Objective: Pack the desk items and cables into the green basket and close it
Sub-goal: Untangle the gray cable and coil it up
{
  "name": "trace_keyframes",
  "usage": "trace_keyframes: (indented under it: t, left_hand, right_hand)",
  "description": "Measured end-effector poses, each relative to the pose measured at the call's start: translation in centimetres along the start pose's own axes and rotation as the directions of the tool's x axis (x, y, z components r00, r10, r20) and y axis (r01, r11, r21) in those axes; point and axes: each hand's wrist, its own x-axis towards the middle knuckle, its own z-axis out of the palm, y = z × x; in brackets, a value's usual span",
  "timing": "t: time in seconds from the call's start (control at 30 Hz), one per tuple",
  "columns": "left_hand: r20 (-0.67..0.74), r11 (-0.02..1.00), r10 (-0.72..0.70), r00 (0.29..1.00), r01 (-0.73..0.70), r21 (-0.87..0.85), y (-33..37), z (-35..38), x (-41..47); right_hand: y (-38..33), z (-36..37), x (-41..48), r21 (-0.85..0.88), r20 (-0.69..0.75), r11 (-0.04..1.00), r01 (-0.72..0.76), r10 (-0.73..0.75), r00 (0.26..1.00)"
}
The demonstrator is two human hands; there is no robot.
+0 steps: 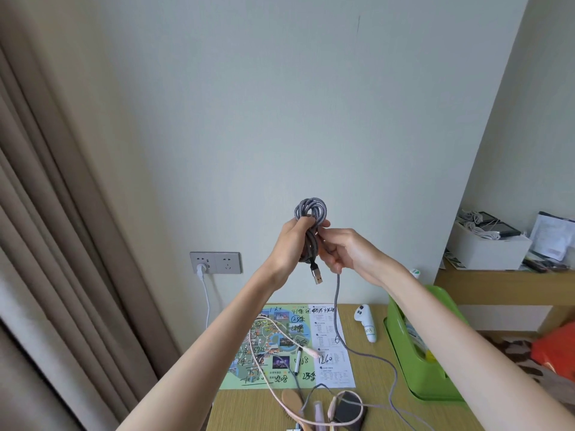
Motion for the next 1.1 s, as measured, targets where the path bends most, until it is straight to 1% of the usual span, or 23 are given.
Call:
trace_keyframes:
  t: [0.07,0.13,0.2,0.23,0.3,0.37,0.43,0.47,0.53,0.6,0.67,0.77,0.83,0.87,0.93,1.03,1.1]
  left_hand:
    - [0.004,1.0,0.001,1.0,-0.001,-0.015,-0.2,-0.2,0.0]
    - [-0.025,0.998,-0.027,0.999,0.025,-0.057,-0.4,-0.3,0.1]
    - [-0.086,0.987,-0.073,0.994,0.059,-0.147,-0.4,-0.5,0.3]
    - [-0.095,0.977,-0.085,0.992,0.064,-0.205,-0.3,-0.8,0.5]
    - [-0.067,0.949,-0.071,0.995,0.046,-0.31,-0.1,-1.3,0.8]
    - [-0.023,0.882,-0.048,0.999,0.032,-0.47,0.3,-1.7,1.0]
    - [0.013,0.775,-0.034,0.999,0.035,-0.631,0.8,-2.2,1.1]
    - [0.016,0.744,-0.033,0.999,0.035,-0.667,0.9,-2.4,1.1]
    - [-0.013,0.748,-0.049,0.999,0.028,-0.663,1.0,-2.9,1.4]
    - [-0.055,0.777,-0.073,0.996,0.023,-0.629,0.9,-3.3,1.6]
    - [-0.081,0.834,-0.093,0.992,0.033,-0.55,0.7,-3.5,1.8]
    - [-0.102,0.955,-0.081,0.992,0.048,-0.292,0.2,-3.6,1.7]
    - [-0.093,0.998,-0.048,0.995,0.045,-0.034,0.0,-3.5,1.4]
    - [-0.082,0.995,-0.04,0.996,0.047,0.086,-0.2,-3.4,1.4]
    - [-0.044,0.97,-0.042,0.998,0.051,0.238,-0.6,-3.1,1.3]
    - [0.023,0.937,-0.044,0.999,0.033,0.349,-1.0,-2.2,0.9]
    - [0.09,0.931,-0.039,0.995,0.004,0.365,-1.0,-1.4,0.5]
  right_hand:
    - [0.0,0.0,-0.1,-0.055,0.002,0.998,-0.003,0.003,1.0]
    - [0.0,0.1,-0.2,-0.124,-0.003,0.992,-0.019,0.019,1.0]
    - [0.1,0.1,-0.3,-0.17,-0.015,0.985,-0.033,0.031,0.999]
    - [0.1,0.0,-0.4,-0.178,-0.026,0.983,-0.034,0.03,0.999]
    - [0.1,-0.5,-0.5,-0.156,-0.06,0.987,-0.036,0.027,0.998]
    - [0.1,-1.0,-0.7,-0.12,-0.092,0.992,-0.038,0.027,0.995]
    - [-0.1,-1.5,-1.0,-0.11,-0.116,0.994,-0.021,0.008,0.993]
    - [-0.1,-1.7,-1.1,-0.111,-0.126,0.994,-0.005,-0.009,0.992]
    - [-0.2,-2.1,-1.3,-0.11,-0.143,0.994,0.018,-0.033,0.989]
    - [-0.3,-2.5,-1.6,-0.102,-0.159,0.995,0.022,-0.038,0.987]
    - [-0.4,-2.9,-1.7,-0.1,-0.176,0.995,0.019,-0.037,0.984]
    - [-1.1,-3.7,-1.9,-0.115,-0.169,0.993,0.022,-0.042,0.985]
    - [-1.8,-4.1,-2.0,-0.127,-0.13,0.991,0.032,-0.048,0.99]
    - [-2.1,-4.3,-2.1,-0.135,-0.116,0.99,0.039,-0.055,0.992]
    - [-2.6,-4.5,-2.2,-0.171,-0.105,0.984,0.053,-0.072,0.992]
    - [-3.4,-4.2,-2.2,-0.237,-0.101,0.969,0.065,-0.092,0.991]
    - [-3.6,-3.8,-2.1,-0.265,-0.113,0.961,0.079,-0.113,0.987]
